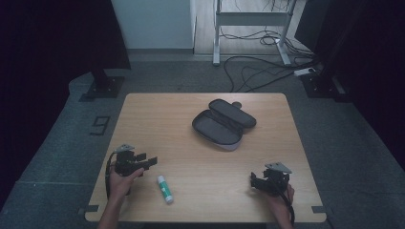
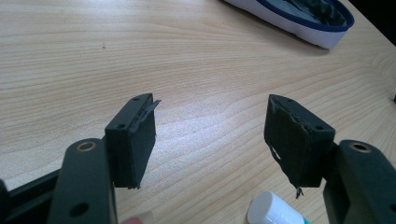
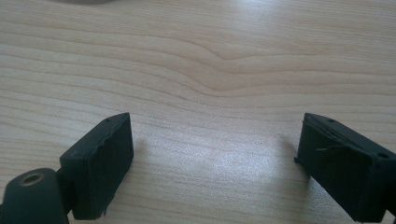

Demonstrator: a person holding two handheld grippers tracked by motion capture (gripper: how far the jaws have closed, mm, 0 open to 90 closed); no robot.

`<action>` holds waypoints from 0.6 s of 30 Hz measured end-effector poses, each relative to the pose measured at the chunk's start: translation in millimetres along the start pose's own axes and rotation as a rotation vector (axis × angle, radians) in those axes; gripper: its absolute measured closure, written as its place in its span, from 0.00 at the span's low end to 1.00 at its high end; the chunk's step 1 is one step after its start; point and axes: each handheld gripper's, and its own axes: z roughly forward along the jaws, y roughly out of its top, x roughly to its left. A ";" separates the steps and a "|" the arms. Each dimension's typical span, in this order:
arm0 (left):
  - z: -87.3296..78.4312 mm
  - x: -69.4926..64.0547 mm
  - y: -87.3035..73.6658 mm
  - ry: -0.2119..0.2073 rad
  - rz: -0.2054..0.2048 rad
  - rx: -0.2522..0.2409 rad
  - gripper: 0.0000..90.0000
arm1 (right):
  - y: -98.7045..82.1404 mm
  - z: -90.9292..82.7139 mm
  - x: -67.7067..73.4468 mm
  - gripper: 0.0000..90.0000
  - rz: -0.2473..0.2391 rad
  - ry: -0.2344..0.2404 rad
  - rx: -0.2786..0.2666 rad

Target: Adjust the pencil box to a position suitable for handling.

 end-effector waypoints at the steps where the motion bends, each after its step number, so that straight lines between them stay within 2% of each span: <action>1: -0.1 0.0 0.0 -0.001 0.000 -0.001 0.38 | 0.0 0.0 0.0 0.11 0.000 0.000 0.000; 18: -1.0 -0.2 0.2 -0.001 -0.003 -0.005 0.38 | -0.2 -0.2 -0.3 0.12 0.001 0.000 -0.002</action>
